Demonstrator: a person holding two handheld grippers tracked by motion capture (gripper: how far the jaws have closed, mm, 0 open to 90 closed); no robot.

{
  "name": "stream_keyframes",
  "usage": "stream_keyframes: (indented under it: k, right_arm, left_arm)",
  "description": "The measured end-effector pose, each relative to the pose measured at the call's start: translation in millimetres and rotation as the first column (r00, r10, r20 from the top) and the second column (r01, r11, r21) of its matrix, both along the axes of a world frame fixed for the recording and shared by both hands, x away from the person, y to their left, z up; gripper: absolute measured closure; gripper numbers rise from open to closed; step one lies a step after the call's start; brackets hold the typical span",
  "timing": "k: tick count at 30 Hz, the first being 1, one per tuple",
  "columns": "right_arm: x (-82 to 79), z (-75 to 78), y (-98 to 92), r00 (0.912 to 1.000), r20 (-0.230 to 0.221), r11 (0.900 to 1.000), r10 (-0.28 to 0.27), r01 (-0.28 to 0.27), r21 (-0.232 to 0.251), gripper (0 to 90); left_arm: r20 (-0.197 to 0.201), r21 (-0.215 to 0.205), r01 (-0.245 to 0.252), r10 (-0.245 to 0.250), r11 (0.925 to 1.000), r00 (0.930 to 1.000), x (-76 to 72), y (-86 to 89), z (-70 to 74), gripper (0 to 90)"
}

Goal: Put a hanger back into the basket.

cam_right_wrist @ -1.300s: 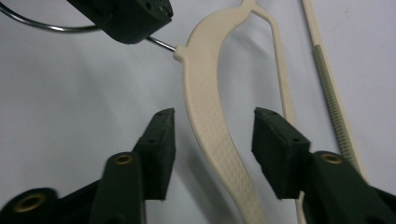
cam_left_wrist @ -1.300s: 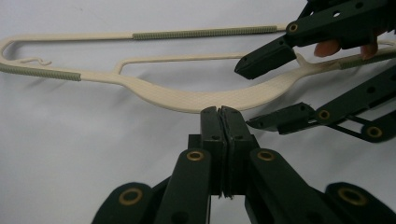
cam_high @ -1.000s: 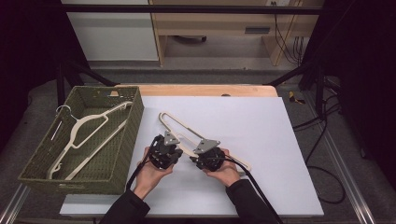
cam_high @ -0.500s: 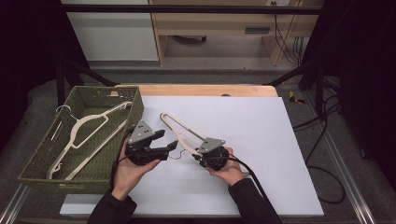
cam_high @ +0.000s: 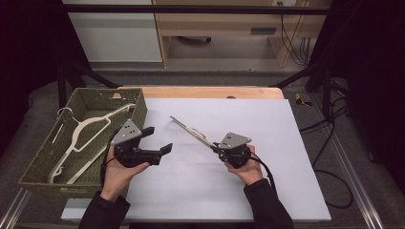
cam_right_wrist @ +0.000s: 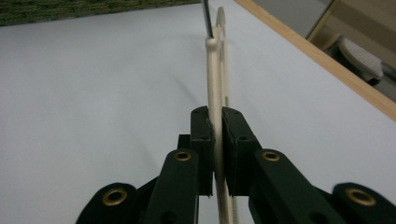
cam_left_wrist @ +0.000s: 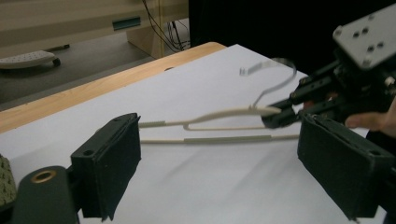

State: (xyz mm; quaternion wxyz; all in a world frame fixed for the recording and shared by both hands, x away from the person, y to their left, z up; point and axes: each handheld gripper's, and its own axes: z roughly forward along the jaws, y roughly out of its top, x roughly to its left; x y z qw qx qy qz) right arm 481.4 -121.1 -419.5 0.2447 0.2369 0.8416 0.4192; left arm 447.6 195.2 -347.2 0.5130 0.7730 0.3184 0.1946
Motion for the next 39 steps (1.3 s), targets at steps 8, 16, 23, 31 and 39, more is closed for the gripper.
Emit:
stream_keyframes:
  k: [8, 16, 23, 31, 39]
  right_arm:
    - [-0.9, 11.4, -23.5, 0.9997, -0.018, 0.999, -0.019, 0.019, 0.035, 86.7]
    - [-12.8, 29.5, -29.5, 0.9939, -0.045, 0.985, 0.101, -0.093, 0.145, 86.6]
    - [-23.7, 34.3, -11.2, 0.9735, -0.072, 0.969, 0.217, -0.206, 0.138, 86.6]
    - [-30.5, 36.2, 1.7, 0.9432, -0.105, 0.943, 0.315, -0.299, 0.148, 86.7]
    - [-30.4, 33.0, 5.9, 0.9249, -0.142, 0.932, 0.353, -0.334, 0.138, 86.5]
  left_arm:
    - [-0.038, 0.041, 0.022, -0.020, 0.9989, 0.9991, 5.9, -7.9, -11.6, 10.2]
    - [-0.042, 0.096, 0.048, -0.044, 0.9943, 0.9982, 9.0, -16.8, -20.4, 8.8]
    - [-0.049, 0.123, 0.108, -0.102, 0.9865, 0.9935, 7.9, -28.3, -26.7, 15.5]
    - [-0.068, 0.163, 0.183, -0.174, 0.9694, 0.9824, 8.9, -40.1, -36.1, 36.9]
    - [-0.094, 0.193, 0.234, -0.219, 0.9530, 0.9711, 6.7, -43.3, -38.1, 61.5]
